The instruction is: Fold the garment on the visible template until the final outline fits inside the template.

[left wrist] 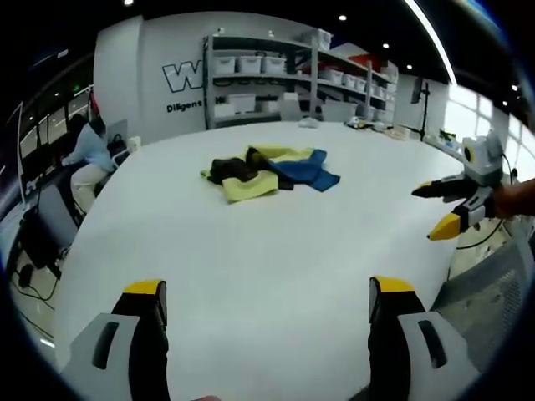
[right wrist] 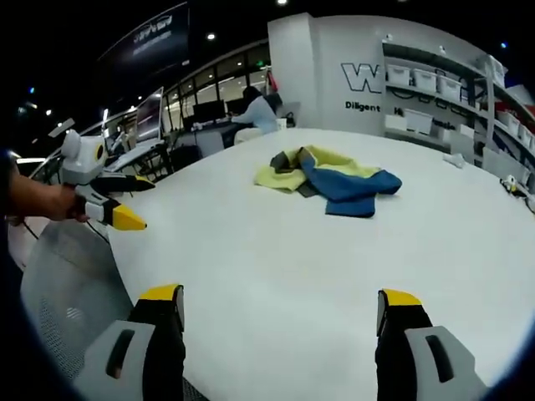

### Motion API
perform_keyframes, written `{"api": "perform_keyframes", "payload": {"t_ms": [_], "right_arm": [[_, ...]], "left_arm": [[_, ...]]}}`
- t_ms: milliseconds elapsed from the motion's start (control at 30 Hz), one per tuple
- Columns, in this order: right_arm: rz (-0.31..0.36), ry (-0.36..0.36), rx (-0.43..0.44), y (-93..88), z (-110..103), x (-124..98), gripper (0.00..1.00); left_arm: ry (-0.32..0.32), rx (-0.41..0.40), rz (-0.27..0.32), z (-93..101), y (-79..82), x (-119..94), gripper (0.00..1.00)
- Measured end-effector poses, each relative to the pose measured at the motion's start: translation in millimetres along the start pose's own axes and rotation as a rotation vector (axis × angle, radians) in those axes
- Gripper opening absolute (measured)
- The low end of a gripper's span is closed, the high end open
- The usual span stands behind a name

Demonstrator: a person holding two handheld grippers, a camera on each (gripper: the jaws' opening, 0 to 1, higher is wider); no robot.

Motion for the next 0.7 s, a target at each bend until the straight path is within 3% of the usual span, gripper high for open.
{"api": "perform_keyframes", "payload": {"t_ms": [700], "right_arm": [[-0.020, 0.009, -0.022, 3.2, -0.2, 1.8, 0.94]], "left_arm": [[-0.011, 0.012, 0.004, -1.6, 4.2, 0.7, 0.96]]}}
Point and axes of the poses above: the point that each gripper's makers call its tool centre point, and the gripper's own axes: x roughly forward along the fingers, z roughly to its right, y roughly out of its top, the point moved 10 cm from there along -x, roughly backward along the fingers, and after that the axes turned 1 degree about x, right-handed, at the moved point
